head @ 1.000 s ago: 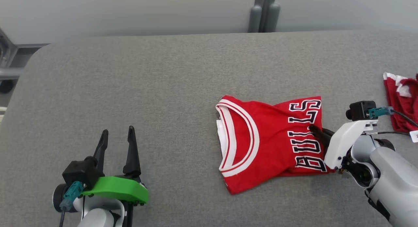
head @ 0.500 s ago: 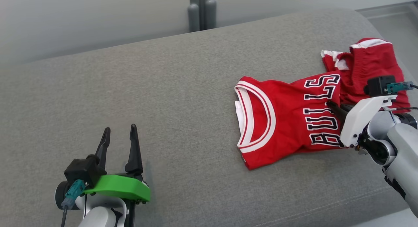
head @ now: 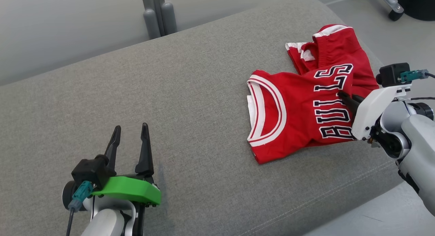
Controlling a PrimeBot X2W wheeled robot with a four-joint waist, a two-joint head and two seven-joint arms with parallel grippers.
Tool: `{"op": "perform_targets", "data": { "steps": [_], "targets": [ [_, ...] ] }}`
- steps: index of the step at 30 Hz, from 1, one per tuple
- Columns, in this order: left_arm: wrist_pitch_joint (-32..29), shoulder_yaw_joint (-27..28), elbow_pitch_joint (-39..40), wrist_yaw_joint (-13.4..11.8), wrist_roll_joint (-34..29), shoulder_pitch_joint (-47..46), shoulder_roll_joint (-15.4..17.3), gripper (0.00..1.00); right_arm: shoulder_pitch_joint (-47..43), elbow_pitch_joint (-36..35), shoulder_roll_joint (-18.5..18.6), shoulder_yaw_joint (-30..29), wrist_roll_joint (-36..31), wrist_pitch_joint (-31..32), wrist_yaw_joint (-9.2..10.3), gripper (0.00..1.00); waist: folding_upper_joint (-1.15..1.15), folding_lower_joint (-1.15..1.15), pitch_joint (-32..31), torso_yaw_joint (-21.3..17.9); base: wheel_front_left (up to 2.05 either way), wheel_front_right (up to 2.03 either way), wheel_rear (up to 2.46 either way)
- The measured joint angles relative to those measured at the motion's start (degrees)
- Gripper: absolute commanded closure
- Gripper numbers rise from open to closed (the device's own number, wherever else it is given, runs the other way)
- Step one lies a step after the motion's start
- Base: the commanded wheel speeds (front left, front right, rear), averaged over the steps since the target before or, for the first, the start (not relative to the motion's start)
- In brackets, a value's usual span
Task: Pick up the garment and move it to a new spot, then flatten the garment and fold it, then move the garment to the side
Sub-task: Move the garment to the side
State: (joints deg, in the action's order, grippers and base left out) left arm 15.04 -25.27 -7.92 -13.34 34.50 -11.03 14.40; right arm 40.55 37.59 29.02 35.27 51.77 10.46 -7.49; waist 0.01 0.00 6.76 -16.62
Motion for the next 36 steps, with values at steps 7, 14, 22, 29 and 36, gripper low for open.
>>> {"op": "perform_targets", "data": {
  "steps": [7, 14, 22, 29, 36],
  "targets": [
    [0.00, 0.19, -0.13, 0.07, -0.21, 0.00, -0.03, 0.00, 2.29, 1.20, -1.30, 0.07, -0.96, -0.43, 0.00, 1.00, 0.00, 0.00, -0.02, 0.69, 0.00, 0.00, 0.00],
    [0.00, 0.52, 0.13, 0.14, -0.63, -0.14, 0.00, 0.00, 6.58, 4.08, -1.63, 0.18, -3.14, -1.49, -0.01, 1.00, 0.00, 0.00, 0.44, 2.29, 0.00, 0.00, 0.00],
    [-0.69, 0.38, 1.11, -0.02, -1.71, -1.33, 1.33, 0.00, 13.74, 10.74, 0.51, -0.66, -7.05, -4.56, 0.00, 1.00, 0.00, 0.00, 2.24, 5.01, 0.00, 0.00, 0.00],
    [-1.94, 0.48, 3.35, -0.67, -2.40, -2.29, 3.04, 0.00, 16.53, 13.61, 4.76, 2.92, -12.24, -6.24, -0.01, 1.00, 0.00, 0.00, 4.78, 6.44, 0.00, 0.00, 0.00],
    [-3.68, -0.26, 6.45, -1.27, -3.65, -3.49, 4.39, 0.00, 20.32, 18.55, 8.13, 4.46, -16.46, -9.28, -0.02, 1.00, 0.00, 0.00, 8.22, 7.77, 0.00, 0.00, 0.00]
  ]
}}
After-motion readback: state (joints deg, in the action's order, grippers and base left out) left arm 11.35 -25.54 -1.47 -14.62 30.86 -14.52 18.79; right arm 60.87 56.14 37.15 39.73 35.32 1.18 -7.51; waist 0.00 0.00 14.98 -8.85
